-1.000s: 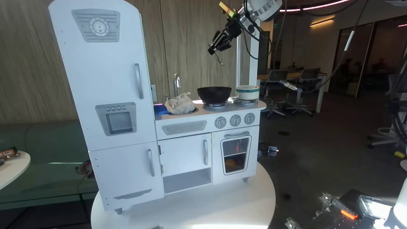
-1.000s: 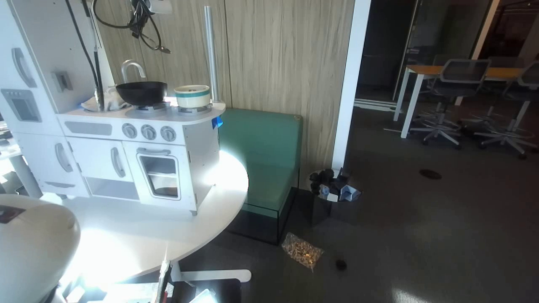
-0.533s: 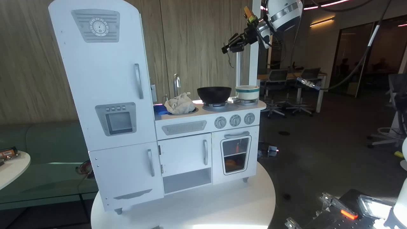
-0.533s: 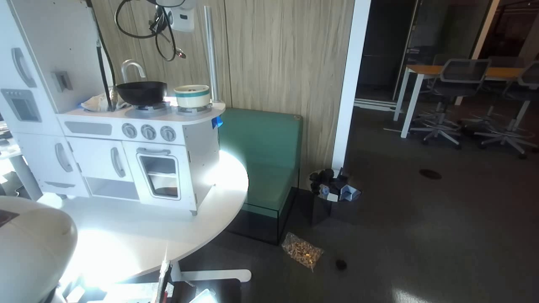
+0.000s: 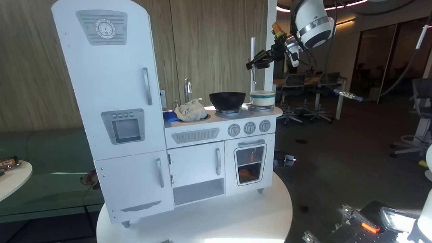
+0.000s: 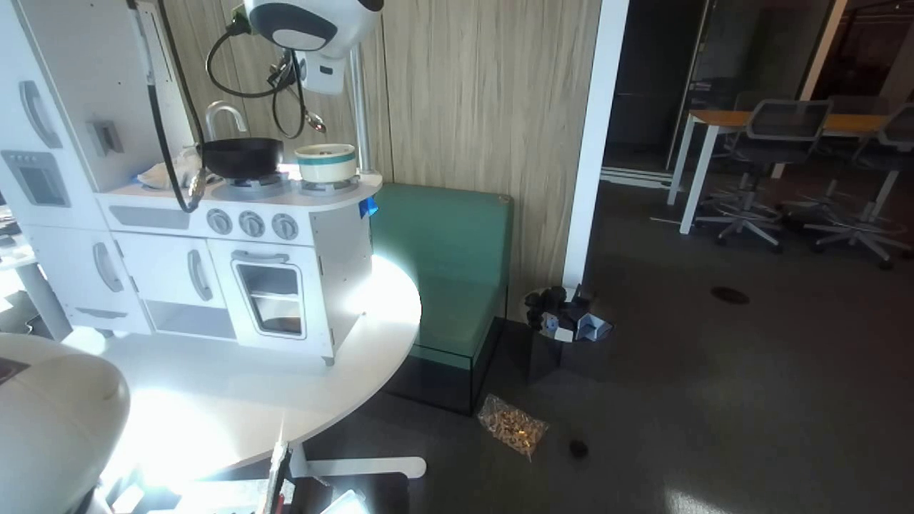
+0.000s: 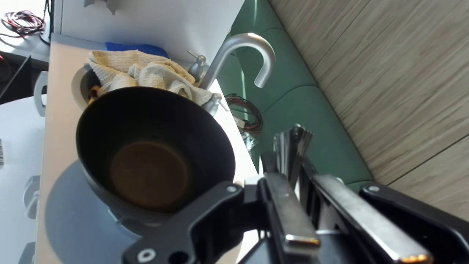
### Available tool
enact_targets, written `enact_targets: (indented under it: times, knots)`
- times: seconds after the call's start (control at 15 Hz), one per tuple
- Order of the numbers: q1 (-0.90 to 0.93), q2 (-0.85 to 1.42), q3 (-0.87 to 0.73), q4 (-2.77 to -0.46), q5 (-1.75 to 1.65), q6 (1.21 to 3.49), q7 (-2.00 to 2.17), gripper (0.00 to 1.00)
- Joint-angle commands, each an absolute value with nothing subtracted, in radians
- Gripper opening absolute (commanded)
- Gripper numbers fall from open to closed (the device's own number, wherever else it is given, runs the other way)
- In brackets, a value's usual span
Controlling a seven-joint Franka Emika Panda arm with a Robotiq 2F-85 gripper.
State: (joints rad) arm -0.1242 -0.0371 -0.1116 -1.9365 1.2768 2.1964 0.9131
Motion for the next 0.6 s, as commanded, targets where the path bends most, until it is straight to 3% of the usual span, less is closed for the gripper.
enact_targets:
  times: [0.0,0.53]
  knots:
    - [-0.128,-0.076,-0.121,-2.007,1.297,2.219,0.918,0.08]
    - [-0.126,-0.040,-0.123,-2.032,1.261,2.225,0.942,0.08]
